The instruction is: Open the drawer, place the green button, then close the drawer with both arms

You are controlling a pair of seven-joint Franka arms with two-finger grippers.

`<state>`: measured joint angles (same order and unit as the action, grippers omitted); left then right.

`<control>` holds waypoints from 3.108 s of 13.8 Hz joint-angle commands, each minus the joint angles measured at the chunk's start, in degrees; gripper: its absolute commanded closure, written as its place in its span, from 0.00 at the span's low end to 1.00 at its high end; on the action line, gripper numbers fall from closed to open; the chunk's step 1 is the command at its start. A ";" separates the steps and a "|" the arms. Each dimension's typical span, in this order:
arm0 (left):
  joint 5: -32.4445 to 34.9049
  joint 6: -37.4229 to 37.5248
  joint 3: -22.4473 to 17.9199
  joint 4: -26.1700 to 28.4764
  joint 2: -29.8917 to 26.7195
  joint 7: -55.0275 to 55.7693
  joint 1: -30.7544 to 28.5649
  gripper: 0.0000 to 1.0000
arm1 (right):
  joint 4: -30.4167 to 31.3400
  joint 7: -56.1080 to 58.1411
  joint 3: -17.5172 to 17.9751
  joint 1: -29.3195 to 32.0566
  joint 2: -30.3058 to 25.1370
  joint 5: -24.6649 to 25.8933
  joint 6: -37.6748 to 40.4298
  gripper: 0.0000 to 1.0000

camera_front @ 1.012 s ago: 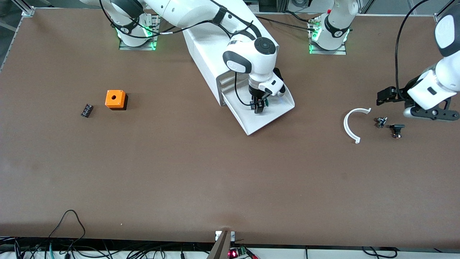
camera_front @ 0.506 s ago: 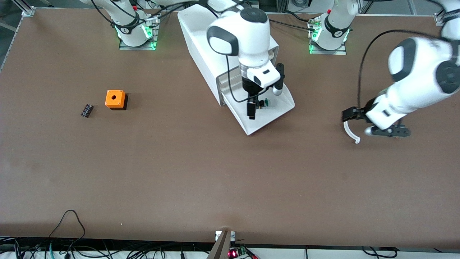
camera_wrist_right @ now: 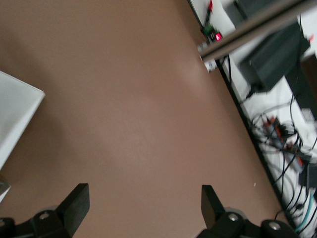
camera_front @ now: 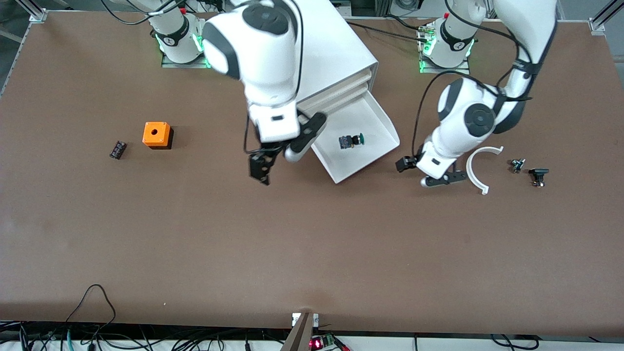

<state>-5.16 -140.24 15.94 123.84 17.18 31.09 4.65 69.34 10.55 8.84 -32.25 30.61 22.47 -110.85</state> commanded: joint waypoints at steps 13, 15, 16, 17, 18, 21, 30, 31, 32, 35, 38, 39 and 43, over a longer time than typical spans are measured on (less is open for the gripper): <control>-3.28 3.47 16.39 7.03 -0.91 15.32 6.16 0.00 | 10.46 -42.51 -4.36 26.16 -11.88 -13.42 17.42 0.00; -3.28 4.98 17.19 7.03 -1.70 15.32 6.16 0.00 | 11.86 -29.68 -4.36 31.70 -14.52 -13.85 16.90 0.00; -3.19 5.42 17.19 7.03 -1.88 15.32 6.16 0.00 | 12.22 -25.97 -4.36 33.20 -15.57 -14.47 17.60 0.00; -3.28 5.51 17.19 7.03 -1.97 15.32 6.07 0.00 | 12.22 -24.01 -4.62 34.09 -16.45 -14.39 18.82 0.00; -3.28 5.60 17.19 7.03 -2.06 15.32 6.07 0.00 | 11.96 -21.73 -5.58 34.18 -17.07 -14.47 21.44 0.00; -3.28 5.86 17.19 6.69 -3.45 15.32 5.46 0.00 | 20.52 -14.97 -7.52 34.18 -24.78 -15.26 20.52 0.00; -1.87 24.25 4.82 -11.38 -15.77 2.36 -7.46 0.00 | 38.68 -8.09 -9.72 34.10 -39.05 -21.67 11.54 0.00; -1.87 30.32 1.84 -16.38 -16.12 -1.52 -7.46 0.00 | 38.59 -8.17 -9.72 34.10 -38.96 -21.68 11.36 0.00; -1.87 35.95 -1.24 -20.35 -16.64 -5.65 -7.38 0.00 | 38.59 -8.61 -9.63 34.10 -38.87 -21.68 11.36 0.00; 0.39 49.16 -6.09 -29.95 -17.44 -16.56 -7.38 0.00 | 37.36 -8.79 -9.72 34.10 -38.26 -21.33 11.98 0.00; 4.27 52.87 -7.59 -32.69 -19.02 -21.76 -7.38 0.00 | 34.65 -8.97 -9.72 34.18 -36.42 -21.50 11.98 0.00; 4.37 53.66 -8.46 -32.69 -19.46 -22.73 -7.38 0.00 | 33.68 -8.79 -9.72 34.18 -35.72 -21.42 12.24 0.00; 3.58 56.22 -9.62 -32.69 -19.46 -23.35 -9.12 0.00 | 33.49 -8.96 -9.63 34.18 -35.45 -21.15 12.33 0.00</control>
<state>-2.16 -85.86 6.89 91.77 -2.30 9.58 -3.49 104.19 1.09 -0.57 1.94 -5.61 2.07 -99.06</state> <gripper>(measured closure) 0.000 0.000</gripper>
